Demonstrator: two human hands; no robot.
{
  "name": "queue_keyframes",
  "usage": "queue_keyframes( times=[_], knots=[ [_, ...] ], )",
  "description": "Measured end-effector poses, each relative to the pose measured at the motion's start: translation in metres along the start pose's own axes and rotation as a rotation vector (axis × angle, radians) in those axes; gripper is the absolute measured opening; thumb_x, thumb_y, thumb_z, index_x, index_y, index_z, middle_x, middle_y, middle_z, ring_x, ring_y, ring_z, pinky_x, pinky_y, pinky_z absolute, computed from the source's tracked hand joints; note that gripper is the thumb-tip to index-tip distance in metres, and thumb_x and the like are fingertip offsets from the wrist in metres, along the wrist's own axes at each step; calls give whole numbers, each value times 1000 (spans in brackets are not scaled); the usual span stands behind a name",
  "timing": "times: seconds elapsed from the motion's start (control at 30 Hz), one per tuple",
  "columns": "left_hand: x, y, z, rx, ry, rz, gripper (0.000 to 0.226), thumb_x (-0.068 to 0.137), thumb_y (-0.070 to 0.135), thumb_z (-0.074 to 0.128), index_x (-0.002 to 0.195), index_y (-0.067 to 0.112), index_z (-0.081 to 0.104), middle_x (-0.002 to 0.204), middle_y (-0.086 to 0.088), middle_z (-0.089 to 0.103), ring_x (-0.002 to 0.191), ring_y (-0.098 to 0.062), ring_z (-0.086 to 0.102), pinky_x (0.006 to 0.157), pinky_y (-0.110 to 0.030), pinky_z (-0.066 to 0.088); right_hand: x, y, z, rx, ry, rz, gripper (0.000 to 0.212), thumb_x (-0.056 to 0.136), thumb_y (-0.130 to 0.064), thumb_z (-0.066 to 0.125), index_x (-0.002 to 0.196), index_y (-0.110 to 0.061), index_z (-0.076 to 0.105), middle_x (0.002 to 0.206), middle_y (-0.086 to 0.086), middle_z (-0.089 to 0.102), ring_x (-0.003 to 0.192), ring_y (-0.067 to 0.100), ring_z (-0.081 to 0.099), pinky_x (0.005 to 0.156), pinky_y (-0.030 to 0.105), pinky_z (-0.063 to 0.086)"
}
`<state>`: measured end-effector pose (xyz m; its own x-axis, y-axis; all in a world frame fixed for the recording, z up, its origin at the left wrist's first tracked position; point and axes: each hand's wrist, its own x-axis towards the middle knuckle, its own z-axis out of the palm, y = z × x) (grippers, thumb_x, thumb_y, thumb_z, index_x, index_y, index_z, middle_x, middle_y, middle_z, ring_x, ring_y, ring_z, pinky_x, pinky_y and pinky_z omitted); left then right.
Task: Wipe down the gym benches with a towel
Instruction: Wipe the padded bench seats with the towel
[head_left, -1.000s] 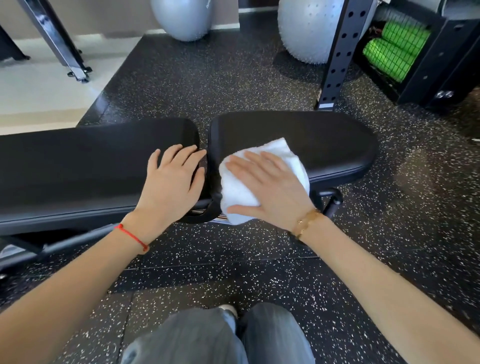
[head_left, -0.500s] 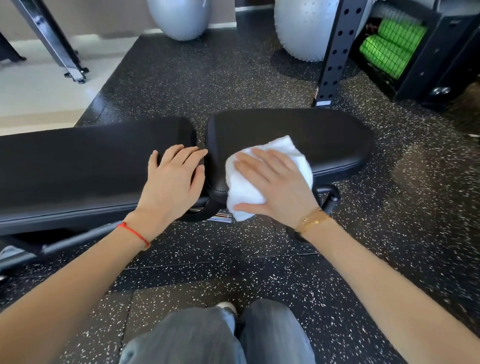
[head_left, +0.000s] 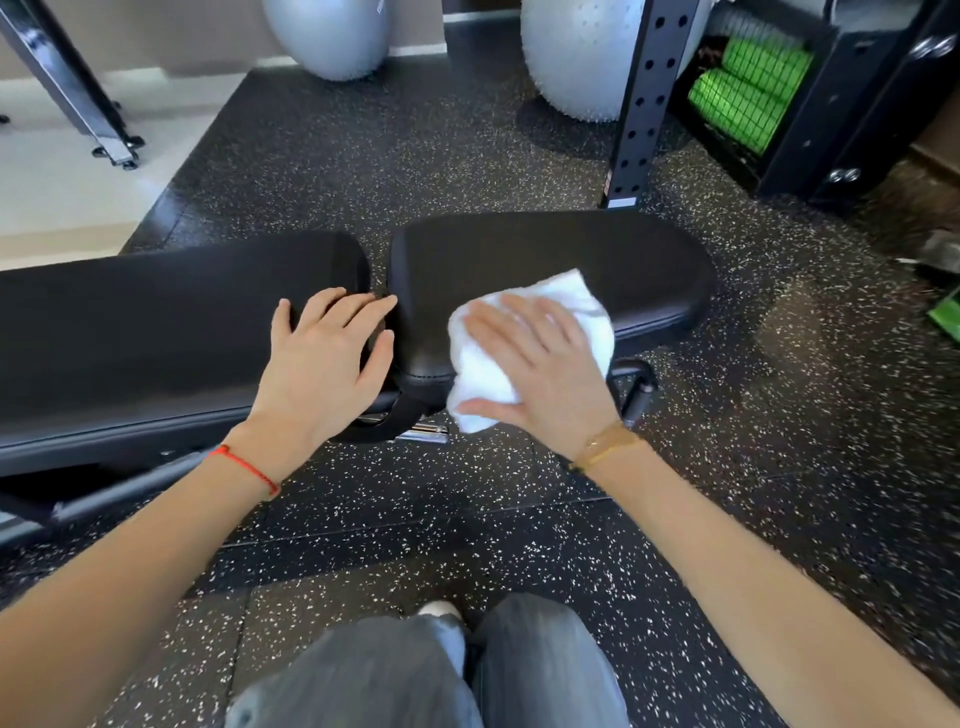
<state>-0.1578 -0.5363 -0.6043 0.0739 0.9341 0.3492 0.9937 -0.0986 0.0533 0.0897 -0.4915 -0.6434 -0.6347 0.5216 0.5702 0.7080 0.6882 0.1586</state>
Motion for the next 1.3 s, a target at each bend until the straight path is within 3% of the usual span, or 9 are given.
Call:
queue_keyframes(
  times=[0.07, 0.23, 0.43, 0.63, 0.77, 0.9, 1.13, 1.3],
  knots=[
    [-1, -2, 0, -9, 6, -6, 50, 97, 42, 29, 137, 25, 53, 138, 4, 58, 135, -24, 43, 111, -64, 26, -11, 20, -5, 17, -51, -10, 75, 91, -68, 48, 147, -18, 45, 151, 5, 47, 139, 30, 43, 116, 49, 28],
    [-5, -9, -4, -36, 39, -18, 50, 95, 41, 31, 134, 22, 56, 138, 2, 57, 135, -23, 44, 113, -56, 29, -46, 84, -24, 14, -96, 264, 85, 86, -77, 40, 146, -16, 40, 152, 4, 44, 140, 32, 37, 117, 51, 23],
    [-16, -26, -16, -36, 115, -53, 45, 96, 36, 36, 131, 19, 59, 135, -2, 59, 131, -26, 48, 111, -49, 33, -3, 7, -10, 25, -60, 102, 81, 88, -75, 41, 142, -15, 47, 146, 5, 50, 135, 30, 41, 113, 49, 26],
    [-33, -44, -22, -69, 111, -124, 44, 97, 34, 35, 131, 20, 58, 136, -1, 59, 129, -25, 49, 109, -46, 34, 32, -61, 2, -12, -37, -25, 67, 86, -61, 58, 138, -18, 55, 142, 1, 55, 132, 29, 47, 110, 46, 29],
    [-41, -47, -29, -89, 94, -141, 43, 95, 35, 37, 129, 20, 59, 134, 1, 60, 127, -23, 51, 108, -44, 34, 39, -62, -12, 243, 13, 91, 58, 87, -55, 58, 132, -19, 56, 127, 0, 61, 116, 27, 56, 98, 36, 32],
    [-34, -50, -39, -119, 68, -150, 43, 93, 36, 40, 128, 21, 60, 133, 2, 60, 126, -22, 52, 107, -43, 36, 47, -47, -28, 422, -77, 239, 59, 89, -61, 52, 134, -23, 53, 123, -2, 60, 110, 25, 54, 94, 36, 32],
    [2, -53, -73, -166, -1, -137, 41, 91, 34, 46, 127, 21, 61, 132, 2, 61, 124, -22, 54, 106, -44, 39, 82, -24, -53, 485, -229, 402, 62, 86, -70, 47, 133, -28, 49, 114, -5, 59, 97, 21, 49, 86, 33, 31],
    [30, -44, -133, -168, -77, -104, 39, 92, 33, 48, 125, 19, 62, 130, 1, 62, 121, -22, 56, 106, -45, 42, 119, -7, -112, 516, -347, 581, 61, 82, -67, 49, 132, -31, 49, 116, -6, 59, 101, 23, 50, 88, 40, 36]
  ],
)
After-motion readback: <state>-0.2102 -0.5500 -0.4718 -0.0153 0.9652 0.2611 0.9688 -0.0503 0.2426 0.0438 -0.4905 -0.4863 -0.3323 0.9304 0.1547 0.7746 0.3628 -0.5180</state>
